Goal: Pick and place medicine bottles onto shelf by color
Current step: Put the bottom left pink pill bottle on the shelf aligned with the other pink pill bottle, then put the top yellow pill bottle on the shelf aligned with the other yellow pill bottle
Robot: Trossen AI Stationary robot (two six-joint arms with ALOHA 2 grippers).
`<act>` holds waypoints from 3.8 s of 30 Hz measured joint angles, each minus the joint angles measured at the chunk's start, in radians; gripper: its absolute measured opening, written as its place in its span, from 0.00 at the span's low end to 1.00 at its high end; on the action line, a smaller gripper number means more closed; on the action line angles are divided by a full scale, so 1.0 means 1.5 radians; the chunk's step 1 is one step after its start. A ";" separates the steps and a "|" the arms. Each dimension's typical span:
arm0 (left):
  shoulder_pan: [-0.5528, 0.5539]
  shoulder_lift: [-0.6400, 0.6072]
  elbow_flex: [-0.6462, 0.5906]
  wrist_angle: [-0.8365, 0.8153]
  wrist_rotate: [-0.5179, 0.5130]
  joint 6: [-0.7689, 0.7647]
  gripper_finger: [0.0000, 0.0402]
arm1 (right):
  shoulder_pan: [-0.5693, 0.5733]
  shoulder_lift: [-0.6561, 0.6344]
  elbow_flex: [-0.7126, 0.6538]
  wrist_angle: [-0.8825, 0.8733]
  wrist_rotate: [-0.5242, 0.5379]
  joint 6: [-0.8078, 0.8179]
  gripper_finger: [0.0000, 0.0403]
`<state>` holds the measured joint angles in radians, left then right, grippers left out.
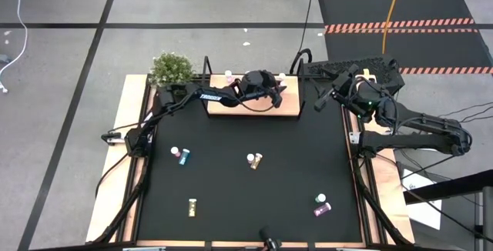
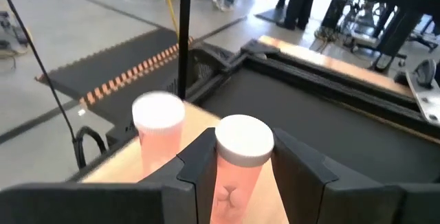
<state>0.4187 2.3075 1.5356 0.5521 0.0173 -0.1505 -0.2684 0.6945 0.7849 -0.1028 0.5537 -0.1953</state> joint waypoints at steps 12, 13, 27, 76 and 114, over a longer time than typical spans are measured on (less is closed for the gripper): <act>0.001 0.001 0.000 -0.010 -0.003 -0.003 0.32 | 0.000 0.000 0.000 0.000 0.000 0.000 0.58; 0.001 0.001 0.000 -0.012 -0.004 -0.002 0.32 | 0.000 0.000 0.000 0.000 0.000 0.000 0.58; 0.001 0.001 0.001 -0.016 -0.012 -0.005 0.51 | 0.000 0.000 0.000 0.000 0.000 0.000 0.58; -0.061 -0.527 0.001 -0.786 0.040 -0.036 0.78 | 0.329 0.406 -0.048 0.095 -0.297 0.906 0.41; -0.191 -0.534 -0.155 -0.885 0.012 -0.054 0.78 | 0.342 0.758 0.322 -0.258 -0.236 1.160 0.58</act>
<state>0.1319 1.5066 1.3030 -0.7756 0.0351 -0.2311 0.2452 1.8320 1.2673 -0.4892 0.2003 1.5453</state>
